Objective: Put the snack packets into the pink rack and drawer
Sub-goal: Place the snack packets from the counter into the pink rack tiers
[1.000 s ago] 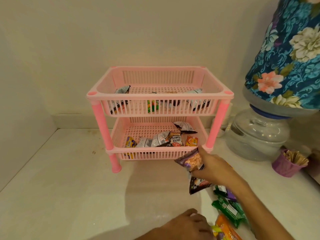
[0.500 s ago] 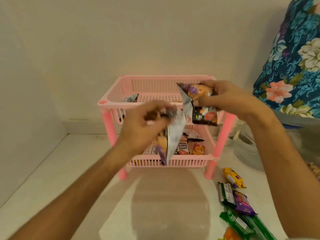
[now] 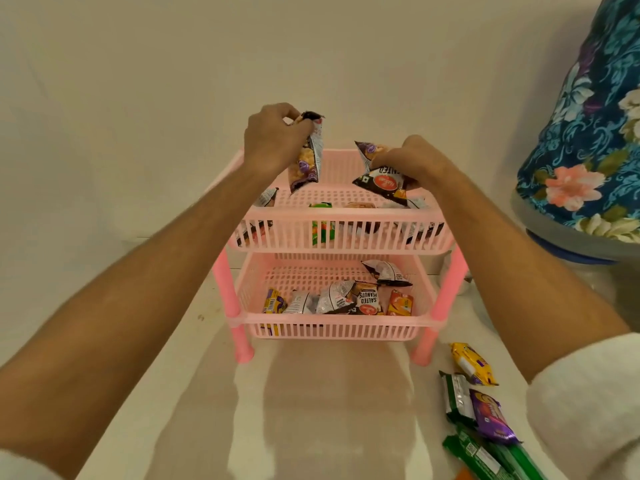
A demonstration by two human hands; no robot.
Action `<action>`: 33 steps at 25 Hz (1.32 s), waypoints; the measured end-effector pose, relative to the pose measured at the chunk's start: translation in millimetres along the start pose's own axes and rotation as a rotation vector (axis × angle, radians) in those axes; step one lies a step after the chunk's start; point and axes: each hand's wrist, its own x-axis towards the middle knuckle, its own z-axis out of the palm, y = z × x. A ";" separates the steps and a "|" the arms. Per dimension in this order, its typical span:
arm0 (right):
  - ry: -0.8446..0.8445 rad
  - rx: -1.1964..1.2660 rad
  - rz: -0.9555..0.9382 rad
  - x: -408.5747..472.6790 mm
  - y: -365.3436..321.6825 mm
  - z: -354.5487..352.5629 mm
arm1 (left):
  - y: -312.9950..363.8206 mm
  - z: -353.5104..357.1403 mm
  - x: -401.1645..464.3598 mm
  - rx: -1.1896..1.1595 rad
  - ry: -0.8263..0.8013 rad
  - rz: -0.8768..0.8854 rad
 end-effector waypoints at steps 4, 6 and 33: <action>0.019 -0.126 0.016 25.6 6.0 12.9 | -18.1 23.2 26.9 0.197 -0.001 0.006; 0.019 -0.181 0.027 35.9 9.2 16.6 | -23.1 32.9 35.5 0.269 -0.031 0.012; -0.244 -0.533 -0.352 -125.0 152.9 168.5 | -131.0 50.1 -176.2 0.310 -0.551 0.286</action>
